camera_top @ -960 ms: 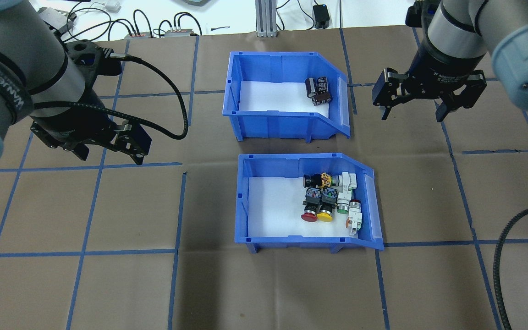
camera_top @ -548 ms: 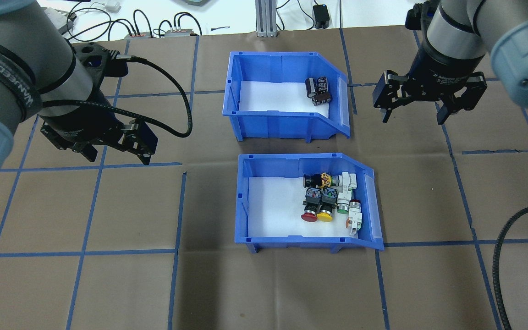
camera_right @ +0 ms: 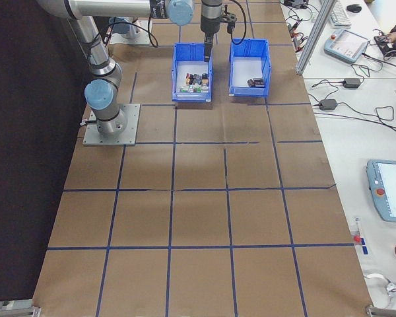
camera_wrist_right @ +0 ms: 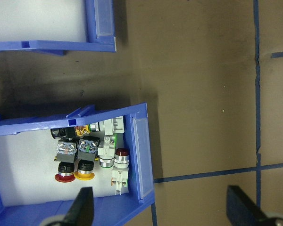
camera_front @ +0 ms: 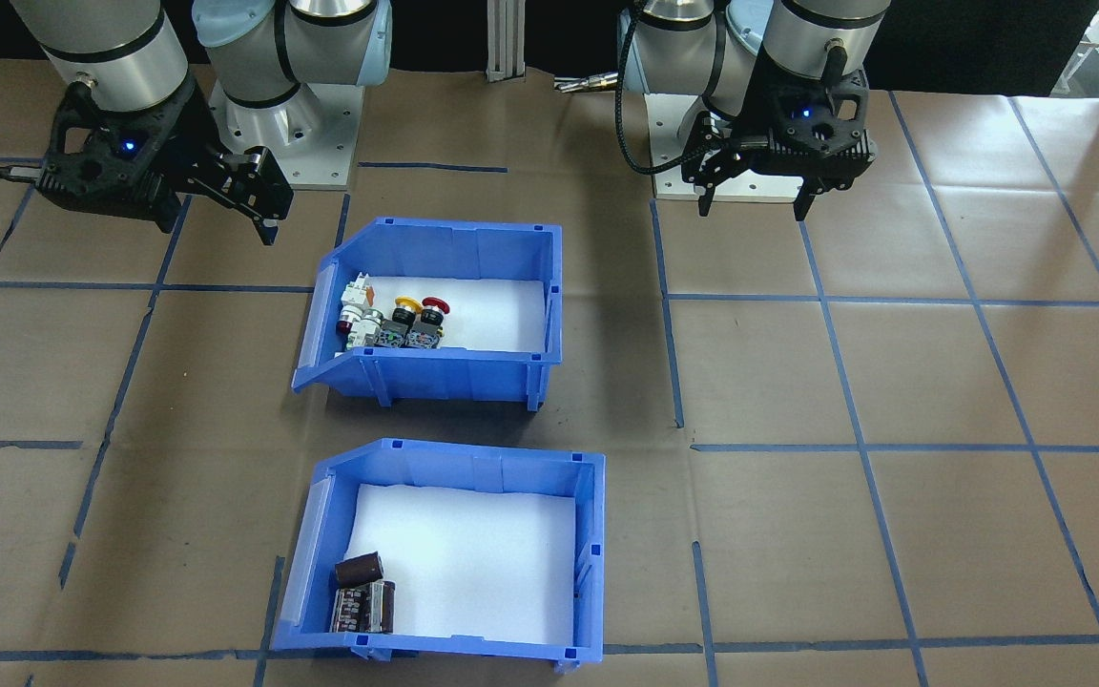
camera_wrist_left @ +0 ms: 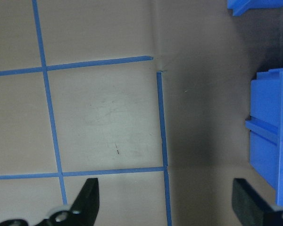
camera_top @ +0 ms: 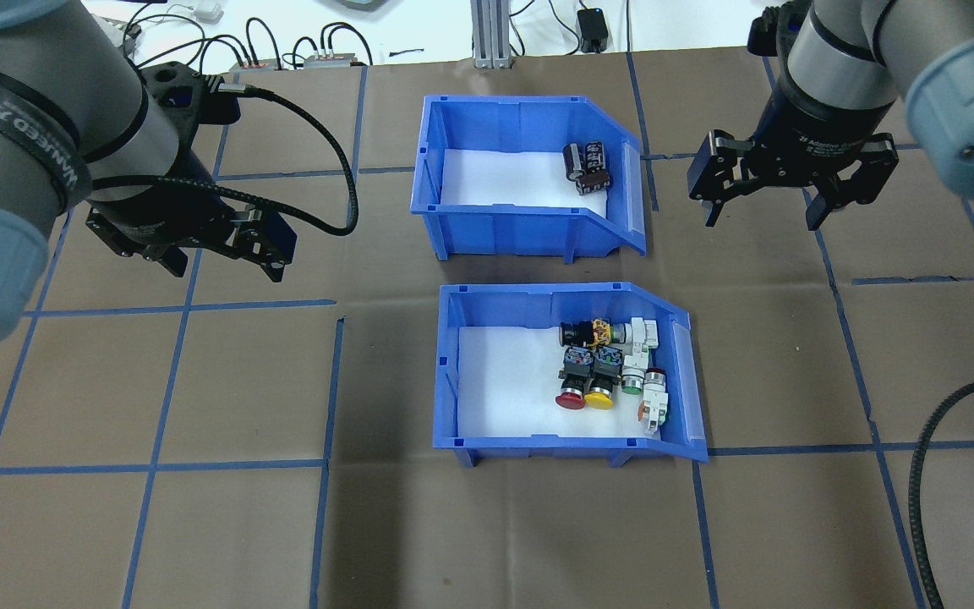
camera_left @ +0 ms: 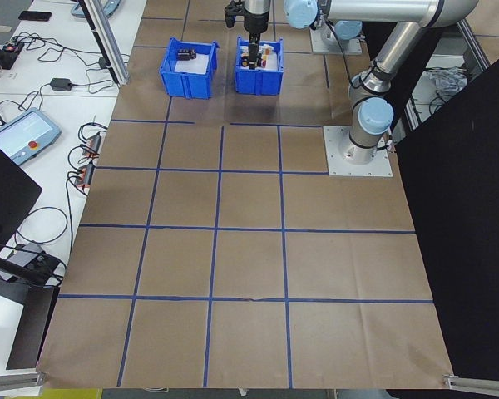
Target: Place battery box in front
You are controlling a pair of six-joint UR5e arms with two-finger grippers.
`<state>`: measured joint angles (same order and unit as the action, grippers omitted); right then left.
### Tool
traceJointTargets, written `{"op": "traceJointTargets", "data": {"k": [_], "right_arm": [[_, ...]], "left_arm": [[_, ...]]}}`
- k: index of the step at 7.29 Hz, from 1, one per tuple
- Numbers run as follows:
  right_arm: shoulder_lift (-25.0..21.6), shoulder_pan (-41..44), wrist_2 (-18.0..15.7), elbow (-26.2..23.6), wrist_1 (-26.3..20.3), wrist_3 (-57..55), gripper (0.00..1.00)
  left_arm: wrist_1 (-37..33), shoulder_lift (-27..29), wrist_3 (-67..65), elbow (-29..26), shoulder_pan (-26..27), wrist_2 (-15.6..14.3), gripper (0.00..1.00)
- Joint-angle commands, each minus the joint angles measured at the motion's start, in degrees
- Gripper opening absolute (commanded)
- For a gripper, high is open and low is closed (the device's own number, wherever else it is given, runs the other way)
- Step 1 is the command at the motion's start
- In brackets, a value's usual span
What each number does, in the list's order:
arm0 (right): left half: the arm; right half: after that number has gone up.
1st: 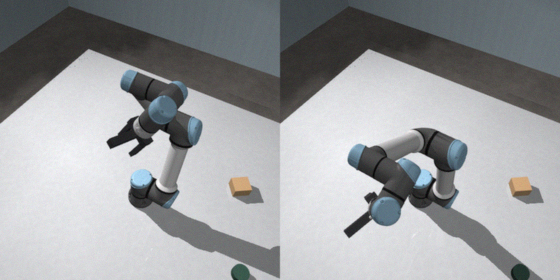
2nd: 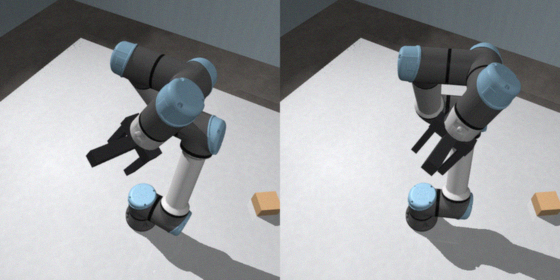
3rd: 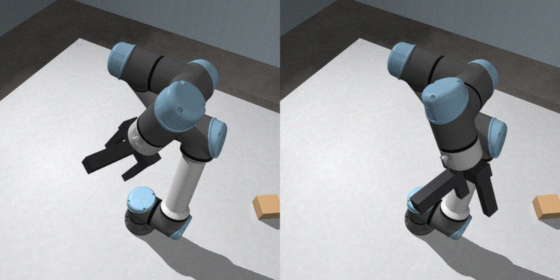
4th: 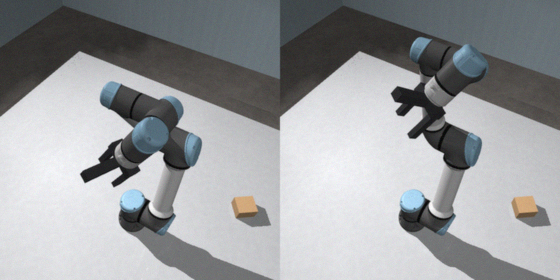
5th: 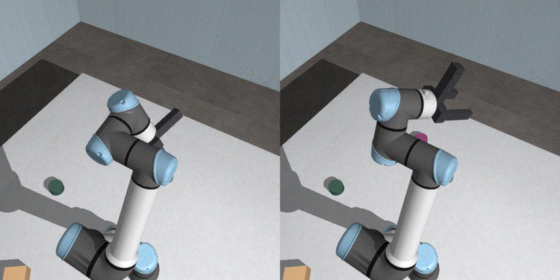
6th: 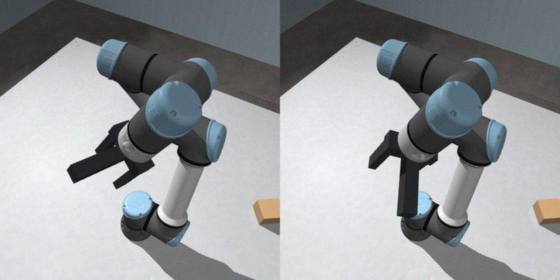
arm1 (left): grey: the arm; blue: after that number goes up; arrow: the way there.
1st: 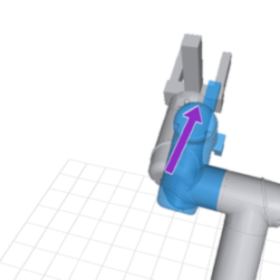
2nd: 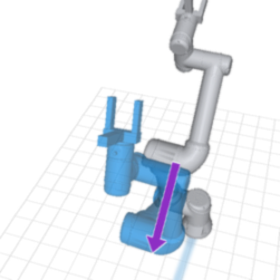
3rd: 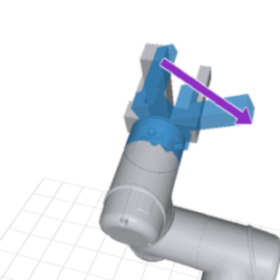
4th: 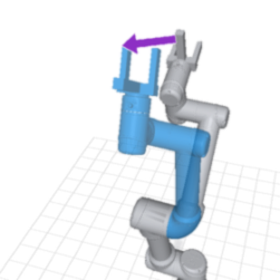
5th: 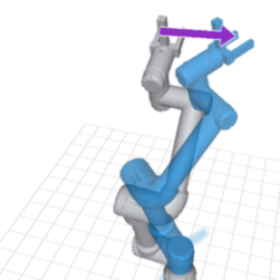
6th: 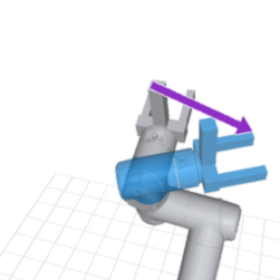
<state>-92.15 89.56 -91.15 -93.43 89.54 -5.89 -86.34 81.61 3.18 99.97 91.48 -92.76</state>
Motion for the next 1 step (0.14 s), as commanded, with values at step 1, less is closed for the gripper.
{"op": "traceJointTargets", "data": {"k": [1], "right_arm": [[0.12, 0.00, 0.01, 0.00, -0.06, 0.00, 1.00]], "left_arm": [[0.29, -0.14, -0.10, 0.40, 0.01, -0.13, 1.00]]}}
